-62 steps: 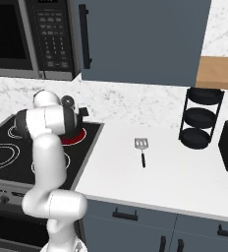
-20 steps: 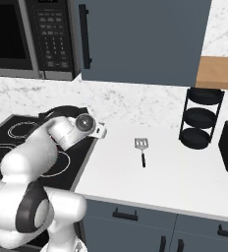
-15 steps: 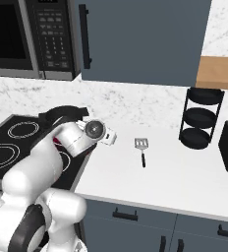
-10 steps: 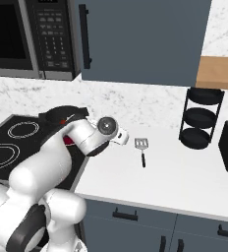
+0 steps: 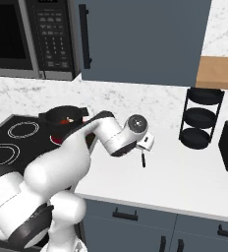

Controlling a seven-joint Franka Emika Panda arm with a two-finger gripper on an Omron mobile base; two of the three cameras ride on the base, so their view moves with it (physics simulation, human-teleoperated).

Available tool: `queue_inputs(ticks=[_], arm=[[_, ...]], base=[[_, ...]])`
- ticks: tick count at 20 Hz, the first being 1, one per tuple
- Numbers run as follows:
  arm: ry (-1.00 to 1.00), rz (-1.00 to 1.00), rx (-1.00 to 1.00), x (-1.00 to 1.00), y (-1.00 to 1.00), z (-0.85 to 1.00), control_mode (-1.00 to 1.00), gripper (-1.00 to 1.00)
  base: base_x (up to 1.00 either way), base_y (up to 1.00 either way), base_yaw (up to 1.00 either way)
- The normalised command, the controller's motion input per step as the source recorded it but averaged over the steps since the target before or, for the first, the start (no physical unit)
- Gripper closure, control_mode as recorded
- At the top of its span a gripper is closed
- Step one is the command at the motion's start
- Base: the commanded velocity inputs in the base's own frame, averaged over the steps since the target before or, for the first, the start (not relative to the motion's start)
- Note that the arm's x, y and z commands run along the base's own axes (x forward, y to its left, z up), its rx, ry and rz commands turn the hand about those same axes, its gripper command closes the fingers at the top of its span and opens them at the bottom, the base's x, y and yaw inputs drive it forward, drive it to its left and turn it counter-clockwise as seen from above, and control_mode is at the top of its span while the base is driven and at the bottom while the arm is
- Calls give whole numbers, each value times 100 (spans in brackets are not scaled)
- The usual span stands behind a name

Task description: Put the mushroom and bell pepper in the pot. Retrieve the spatula and lightly stir the vegetables in the pot.

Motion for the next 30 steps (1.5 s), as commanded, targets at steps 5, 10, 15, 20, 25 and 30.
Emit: queue_inputs(ticks=[5,10,15,20,25,30], arm=[[0,3,0,-3,-48,-48,-100,-100],[0,11,-3,0,-14,-52,-100,-100],[0,21,-11,0,0,-47,-100,-100],[0,13,-14,9,-2,-29,-100,-100],[1,5,-11,20,-1,-18,-100,-100],[5,2,-4,14,-1,-36,-100,-100]], base=[[0,0,0],[0,0,0],[0,0,0],[0,0,0],[0,0,0],[0,0,0]])
